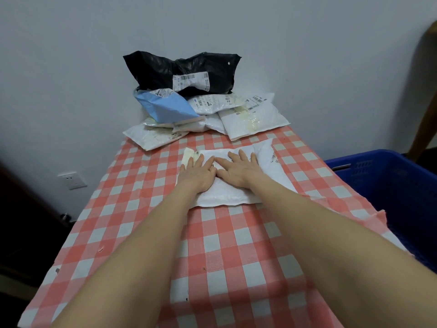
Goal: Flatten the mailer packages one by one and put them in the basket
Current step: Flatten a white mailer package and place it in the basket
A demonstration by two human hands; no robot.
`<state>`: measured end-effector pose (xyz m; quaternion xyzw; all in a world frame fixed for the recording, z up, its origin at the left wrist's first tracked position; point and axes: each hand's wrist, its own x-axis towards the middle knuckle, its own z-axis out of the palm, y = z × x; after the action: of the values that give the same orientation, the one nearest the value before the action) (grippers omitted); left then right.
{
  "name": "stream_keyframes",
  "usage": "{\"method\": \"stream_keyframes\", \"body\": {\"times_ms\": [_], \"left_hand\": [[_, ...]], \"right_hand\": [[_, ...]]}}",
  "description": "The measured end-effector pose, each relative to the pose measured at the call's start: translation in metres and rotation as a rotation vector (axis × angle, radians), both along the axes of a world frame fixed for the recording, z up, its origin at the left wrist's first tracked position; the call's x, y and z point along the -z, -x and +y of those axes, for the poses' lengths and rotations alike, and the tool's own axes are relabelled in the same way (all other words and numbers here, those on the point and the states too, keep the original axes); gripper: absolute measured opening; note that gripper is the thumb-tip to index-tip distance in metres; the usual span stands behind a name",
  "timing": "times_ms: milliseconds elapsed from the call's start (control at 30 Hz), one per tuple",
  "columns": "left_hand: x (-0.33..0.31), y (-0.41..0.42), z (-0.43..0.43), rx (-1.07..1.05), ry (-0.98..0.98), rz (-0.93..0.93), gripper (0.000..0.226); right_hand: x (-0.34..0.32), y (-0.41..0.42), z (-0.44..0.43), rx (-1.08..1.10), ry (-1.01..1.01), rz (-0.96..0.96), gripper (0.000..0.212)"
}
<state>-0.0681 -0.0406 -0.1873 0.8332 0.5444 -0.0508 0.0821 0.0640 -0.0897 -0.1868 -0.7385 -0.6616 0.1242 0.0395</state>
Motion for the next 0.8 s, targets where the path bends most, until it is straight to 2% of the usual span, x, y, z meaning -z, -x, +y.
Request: {"method": "stream_keyframes", "body": {"times_ms": [100, 167, 233, 300, 400, 600, 800], "left_hand": [[-0.008, -0.003, 0.005, -0.003, 0.05, 0.052, 0.052], [-0.016, -0.008, 0.008, -0.006, 0.059, 0.08, 0.053], [-0.023, -0.015, 0.001, 0.008, -0.01, 0.028, 0.053], [-0.029, -0.024, -0.009, 0.05, -0.156, -0.06, 0.052], [-0.03, -0.038, -0.019, 0.108, -0.286, -0.139, 0.05], [-0.018, -0.066, -0.029, 0.157, -0.165, -0.086, 0.052], [-0.013, -0.069, -0.025, 0.118, -0.1, -0.033, 0.05]], "right_hand": [[-0.01, -0.006, -0.005, 0.025, -0.059, 0.166, 0.058], [-0.018, -0.011, -0.01, 0.115, -0.211, 0.282, 0.053], [-0.025, -0.02, -0.014, 0.194, -0.331, 0.213, 0.051], [-0.031, -0.036, -0.019, 0.281, -0.362, 0.118, 0.055], [-0.034, -0.056, -0.027, 0.37, -0.343, 0.042, 0.061], [-0.017, -0.048, -0.034, 0.145, -0.12, -0.046, 0.06], [-0.008, -0.046, -0.02, 0.108, -0.054, -0.135, 0.058]]}}
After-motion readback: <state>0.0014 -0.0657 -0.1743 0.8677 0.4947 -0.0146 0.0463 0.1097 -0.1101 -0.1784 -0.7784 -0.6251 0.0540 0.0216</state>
